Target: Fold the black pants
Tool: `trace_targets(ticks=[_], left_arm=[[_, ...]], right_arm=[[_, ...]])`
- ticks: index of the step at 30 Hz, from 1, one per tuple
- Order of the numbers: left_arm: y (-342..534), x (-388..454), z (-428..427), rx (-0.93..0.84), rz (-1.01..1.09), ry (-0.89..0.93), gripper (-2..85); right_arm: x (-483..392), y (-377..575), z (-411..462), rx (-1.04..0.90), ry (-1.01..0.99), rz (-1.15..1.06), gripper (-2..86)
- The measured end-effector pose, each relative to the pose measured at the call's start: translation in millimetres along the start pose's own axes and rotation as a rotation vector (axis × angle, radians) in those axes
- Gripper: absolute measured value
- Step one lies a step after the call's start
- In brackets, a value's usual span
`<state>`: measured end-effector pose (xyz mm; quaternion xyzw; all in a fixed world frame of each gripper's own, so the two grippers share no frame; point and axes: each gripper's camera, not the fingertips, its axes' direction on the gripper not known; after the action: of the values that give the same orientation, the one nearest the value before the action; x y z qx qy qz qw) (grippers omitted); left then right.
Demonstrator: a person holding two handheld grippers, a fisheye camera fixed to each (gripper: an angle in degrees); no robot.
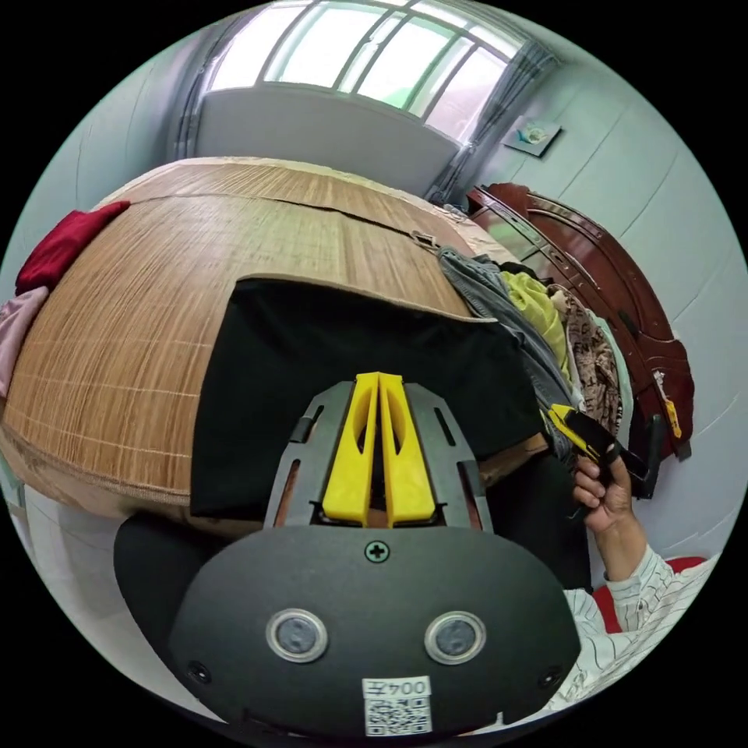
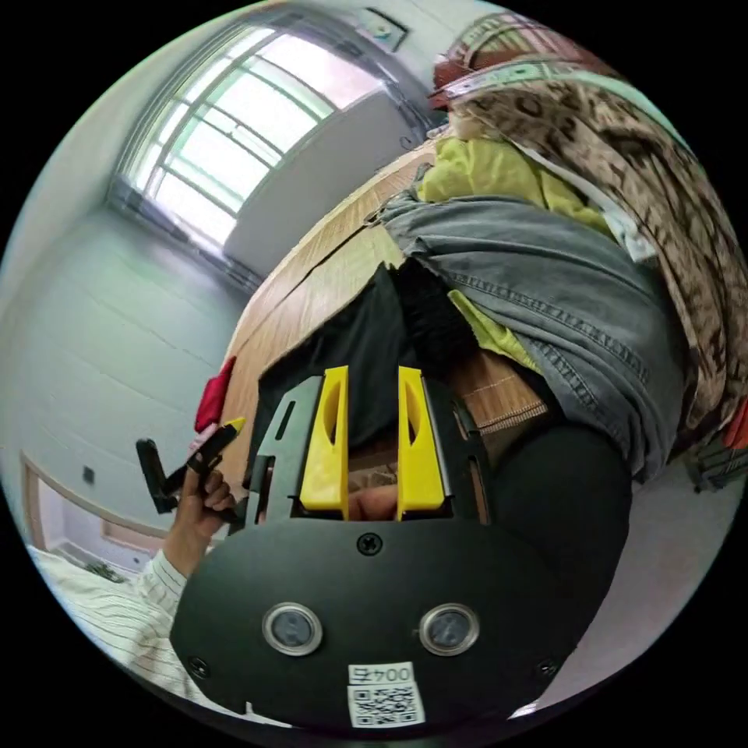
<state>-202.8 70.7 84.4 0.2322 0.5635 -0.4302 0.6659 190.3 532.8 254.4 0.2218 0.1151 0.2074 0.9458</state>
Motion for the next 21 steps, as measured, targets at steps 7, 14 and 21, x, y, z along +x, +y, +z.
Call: trace_targets(ticks=[7,14,21], left_arm=[[-38.1,101.4,78.1,-0.075,0.166,0.093,0.1],[-48.4,141.5,148.4,-0.16,0.213,0.03,0.1],[-48.7,154.6,185.9,-0.202,0.177,0.034,0.0]], right_arm=[[91.9,-10.3,4.9,-0.054,-0.128,0.146,16.3],[135.5,-16.6,26.9,-0.061,-0.11,0.166,16.2],[164.1,-25.5,35.2,-0.017,-0.148,0.17,14.9]])
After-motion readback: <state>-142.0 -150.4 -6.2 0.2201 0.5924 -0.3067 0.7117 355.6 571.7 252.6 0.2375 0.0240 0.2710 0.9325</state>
